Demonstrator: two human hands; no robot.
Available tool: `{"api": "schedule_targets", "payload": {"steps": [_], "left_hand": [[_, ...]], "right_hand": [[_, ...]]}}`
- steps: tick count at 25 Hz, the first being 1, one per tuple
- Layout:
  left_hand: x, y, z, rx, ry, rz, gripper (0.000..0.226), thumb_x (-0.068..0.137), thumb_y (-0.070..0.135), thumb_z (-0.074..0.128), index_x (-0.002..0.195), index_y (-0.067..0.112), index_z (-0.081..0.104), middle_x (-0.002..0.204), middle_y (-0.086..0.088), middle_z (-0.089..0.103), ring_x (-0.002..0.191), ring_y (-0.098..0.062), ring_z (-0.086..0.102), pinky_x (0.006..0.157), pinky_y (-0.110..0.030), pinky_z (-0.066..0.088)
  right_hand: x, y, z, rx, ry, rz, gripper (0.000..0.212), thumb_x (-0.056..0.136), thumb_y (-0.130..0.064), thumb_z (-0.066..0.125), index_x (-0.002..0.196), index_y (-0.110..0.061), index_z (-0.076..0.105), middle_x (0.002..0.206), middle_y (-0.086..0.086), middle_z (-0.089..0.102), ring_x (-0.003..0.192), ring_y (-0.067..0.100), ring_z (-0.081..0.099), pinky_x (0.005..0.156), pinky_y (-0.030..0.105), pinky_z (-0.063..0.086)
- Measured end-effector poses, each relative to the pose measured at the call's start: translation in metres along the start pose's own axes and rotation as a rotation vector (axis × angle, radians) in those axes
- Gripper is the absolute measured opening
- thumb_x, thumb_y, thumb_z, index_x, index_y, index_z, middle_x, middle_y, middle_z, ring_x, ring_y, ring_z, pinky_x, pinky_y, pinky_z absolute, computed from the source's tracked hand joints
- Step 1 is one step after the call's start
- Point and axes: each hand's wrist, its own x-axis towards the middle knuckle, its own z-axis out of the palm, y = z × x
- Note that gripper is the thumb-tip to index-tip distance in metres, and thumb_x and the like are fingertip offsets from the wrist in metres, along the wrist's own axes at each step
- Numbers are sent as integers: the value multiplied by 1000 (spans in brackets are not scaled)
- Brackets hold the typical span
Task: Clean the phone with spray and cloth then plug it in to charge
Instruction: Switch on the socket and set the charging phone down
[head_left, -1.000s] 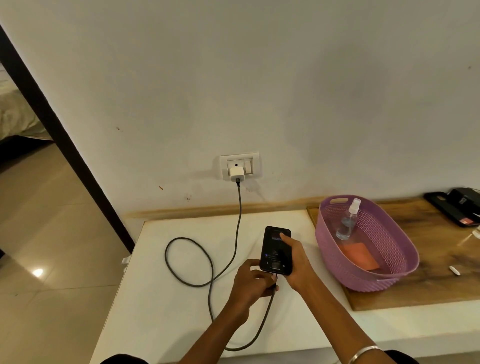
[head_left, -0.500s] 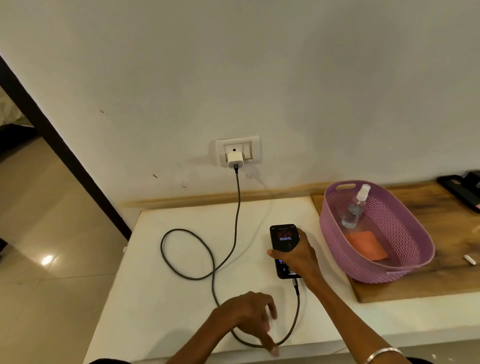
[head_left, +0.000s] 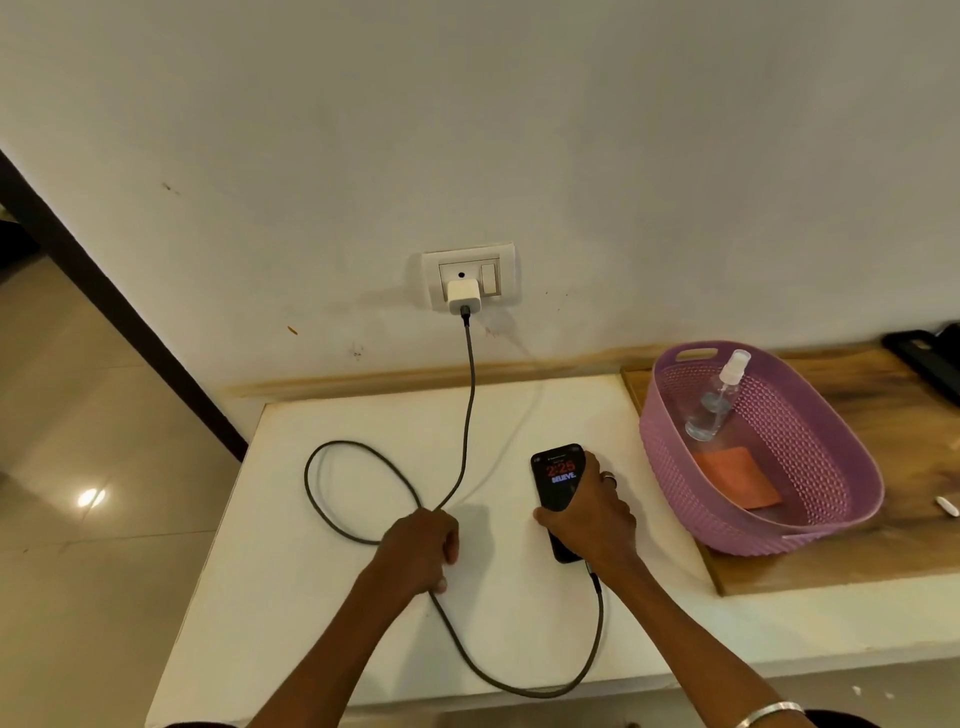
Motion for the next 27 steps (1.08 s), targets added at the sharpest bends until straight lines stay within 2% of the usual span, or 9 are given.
{"api": "schedule_targets", "payload": {"steps": [5,8,14,16,18,20,22,25,27], "left_hand": [[6,-7,7,-23,169,-29,37,74,-17,51,78,20,58,101,-6,65,92,-21,67,80,-31,58],[9,-7,6,-38,254,-16,36,76,-16,51,78,20,58,95,-2,61,91,-20,66,79,-26,56],[9,-5,5,-162,385,-79,33,73,-17,46,71,16,53,86,-7,62,72,-15,57,60,-22,43],[6,-4,7,-176,466,-71,33,75,-17,44,79,14,51,91,-7,55,75,-17,53,61,-23,37],[5,0,7,-158,509,-103,32,81,-17,45,100,7,55,103,-13,53,85,-24,58,65,-28,44],[6,3,5,-99,482,-153,38,86,-13,47,120,1,48,115,-15,51,97,-29,61,75,-34,51],[8,5,4,-55,457,-175,44,89,-10,46,131,1,42,122,-14,51,104,-28,60,83,-33,51],[8,7,5,13,452,-192,47,90,-5,43,136,4,36,128,-11,49,109,-24,58,89,-29,47],[9,6,5,-37,450,-190,41,88,-7,43,129,2,43,123,-13,50,107,-27,57,86,-31,47]], "right_hand": [[-1,-5,2,-164,14,35,102,70,-52,75,144,-10,19,140,17,31,125,31,42,93,41,48],[-2,-7,4,-230,36,40,99,71,-55,72,143,-7,22,139,17,33,124,30,41,92,38,49],[-2,-10,2,-310,62,20,92,70,-59,70,136,-7,33,132,16,41,119,28,44,92,36,48],[-2,-9,3,-292,41,19,92,70,-59,70,136,-7,34,133,16,39,120,29,42,91,36,48],[-2,-10,3,-287,34,14,91,70,-59,70,135,-6,34,134,16,37,121,29,41,90,36,49],[-3,-9,3,-290,38,7,92,70,-60,69,136,-6,34,135,16,37,121,30,40,90,37,50],[-4,-8,3,-300,38,-3,95,71,-63,67,138,-6,32,136,16,36,122,30,40,91,37,49],[-7,-8,5,-323,19,-25,101,74,-66,63,145,-6,24,142,17,33,127,31,38,95,38,47],[-6,-7,1,-310,-12,-27,101,77,-66,60,148,-8,18,147,18,28,131,33,35,99,40,45]]}}
